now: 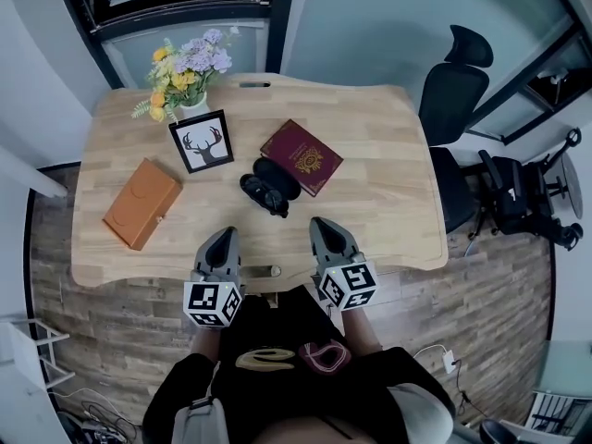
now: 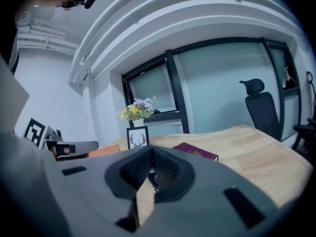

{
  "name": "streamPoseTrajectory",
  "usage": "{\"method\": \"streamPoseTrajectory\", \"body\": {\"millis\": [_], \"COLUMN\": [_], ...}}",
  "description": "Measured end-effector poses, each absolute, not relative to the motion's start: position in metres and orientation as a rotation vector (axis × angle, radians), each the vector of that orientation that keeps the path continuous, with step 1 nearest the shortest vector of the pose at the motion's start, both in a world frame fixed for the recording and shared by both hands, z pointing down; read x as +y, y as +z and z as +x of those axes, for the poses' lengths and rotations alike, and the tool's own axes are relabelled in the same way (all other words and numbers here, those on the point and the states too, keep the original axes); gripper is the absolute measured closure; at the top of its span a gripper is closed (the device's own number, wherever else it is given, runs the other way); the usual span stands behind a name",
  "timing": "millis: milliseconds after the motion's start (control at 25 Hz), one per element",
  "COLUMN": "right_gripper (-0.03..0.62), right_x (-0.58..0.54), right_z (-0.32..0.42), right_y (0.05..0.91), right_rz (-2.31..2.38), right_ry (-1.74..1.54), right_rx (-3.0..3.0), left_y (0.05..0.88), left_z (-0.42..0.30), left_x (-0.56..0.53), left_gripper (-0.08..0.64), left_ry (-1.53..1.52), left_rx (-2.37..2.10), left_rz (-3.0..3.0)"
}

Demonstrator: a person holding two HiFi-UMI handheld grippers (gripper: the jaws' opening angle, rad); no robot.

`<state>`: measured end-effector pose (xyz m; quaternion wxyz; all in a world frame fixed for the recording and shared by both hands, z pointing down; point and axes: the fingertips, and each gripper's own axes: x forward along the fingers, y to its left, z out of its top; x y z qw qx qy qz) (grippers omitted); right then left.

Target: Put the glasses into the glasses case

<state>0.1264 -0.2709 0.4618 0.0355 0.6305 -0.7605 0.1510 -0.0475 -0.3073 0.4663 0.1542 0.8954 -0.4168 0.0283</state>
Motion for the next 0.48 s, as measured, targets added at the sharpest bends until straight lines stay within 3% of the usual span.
{"method": "streamPoseTrajectory", "body": {"millis": [480], "right_gripper": [0.581], "right_x": [-0.278], "right_z": [0.118], "right_y": [0.455], "right_rz": [1.902], "right_ry": [0.357], "right_rx": [-2.361], "left_y": [0.452], "left_z": [-0.043], "left_x": [-0.310], "left_gripper": [0.541], "left_ry": [0.050], "left_rx": [-1.209], "left_rz": [2.604]}}
